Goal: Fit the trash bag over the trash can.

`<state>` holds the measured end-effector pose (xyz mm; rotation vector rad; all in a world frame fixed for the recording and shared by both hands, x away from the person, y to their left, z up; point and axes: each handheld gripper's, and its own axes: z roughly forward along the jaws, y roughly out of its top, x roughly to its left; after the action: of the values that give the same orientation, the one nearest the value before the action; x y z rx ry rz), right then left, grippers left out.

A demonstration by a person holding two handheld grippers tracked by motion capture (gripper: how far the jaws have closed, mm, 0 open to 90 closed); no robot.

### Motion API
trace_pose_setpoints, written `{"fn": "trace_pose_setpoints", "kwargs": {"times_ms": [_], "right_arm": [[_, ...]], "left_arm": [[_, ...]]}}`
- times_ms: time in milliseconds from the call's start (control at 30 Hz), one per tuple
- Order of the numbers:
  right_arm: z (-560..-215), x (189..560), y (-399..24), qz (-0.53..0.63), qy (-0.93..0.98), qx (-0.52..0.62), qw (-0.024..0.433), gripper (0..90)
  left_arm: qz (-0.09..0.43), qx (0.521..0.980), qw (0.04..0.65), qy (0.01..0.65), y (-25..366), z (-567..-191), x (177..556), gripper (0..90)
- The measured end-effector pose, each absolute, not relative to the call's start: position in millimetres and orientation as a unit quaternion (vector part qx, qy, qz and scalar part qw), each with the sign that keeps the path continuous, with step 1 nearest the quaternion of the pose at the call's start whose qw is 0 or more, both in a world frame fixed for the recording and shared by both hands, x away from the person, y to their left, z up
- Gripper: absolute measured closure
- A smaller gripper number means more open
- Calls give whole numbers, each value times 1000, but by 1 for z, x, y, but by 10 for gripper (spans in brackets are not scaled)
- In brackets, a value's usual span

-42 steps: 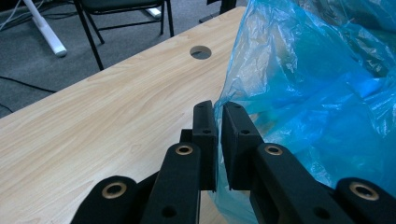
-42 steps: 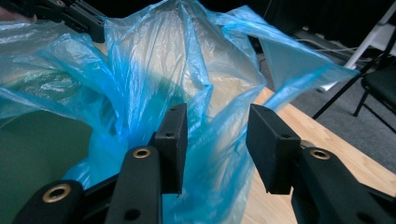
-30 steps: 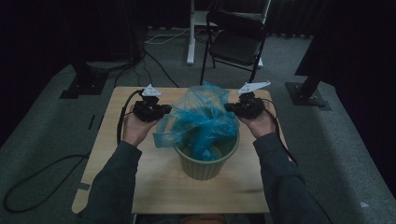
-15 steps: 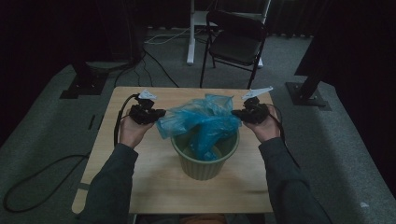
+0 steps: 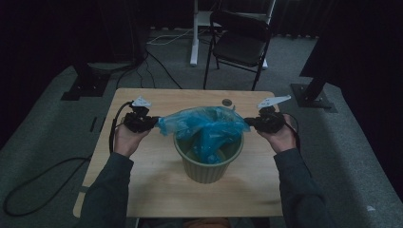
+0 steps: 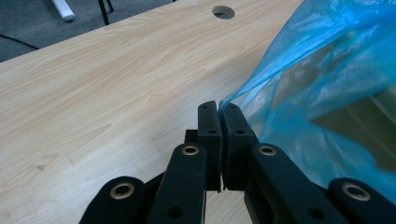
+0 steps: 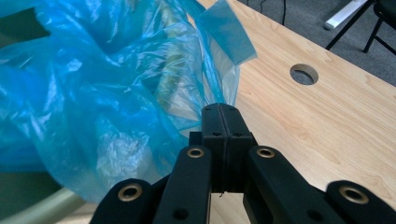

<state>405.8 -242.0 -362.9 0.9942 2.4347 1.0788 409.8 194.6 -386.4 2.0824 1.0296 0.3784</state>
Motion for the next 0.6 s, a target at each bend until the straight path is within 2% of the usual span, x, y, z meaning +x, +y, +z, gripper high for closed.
{"fn": "trace_pose_setpoints", "kwargs": {"times_ms": [267,600], "right_arm": [[-364,397,-245,377,850,339,144,900],[-367,383,-241,384,863,306,116,900]], "left_arm": [[146,816,390,402,202,-387,397,875],[125,832,402,361,183,-390,370,869]]}}
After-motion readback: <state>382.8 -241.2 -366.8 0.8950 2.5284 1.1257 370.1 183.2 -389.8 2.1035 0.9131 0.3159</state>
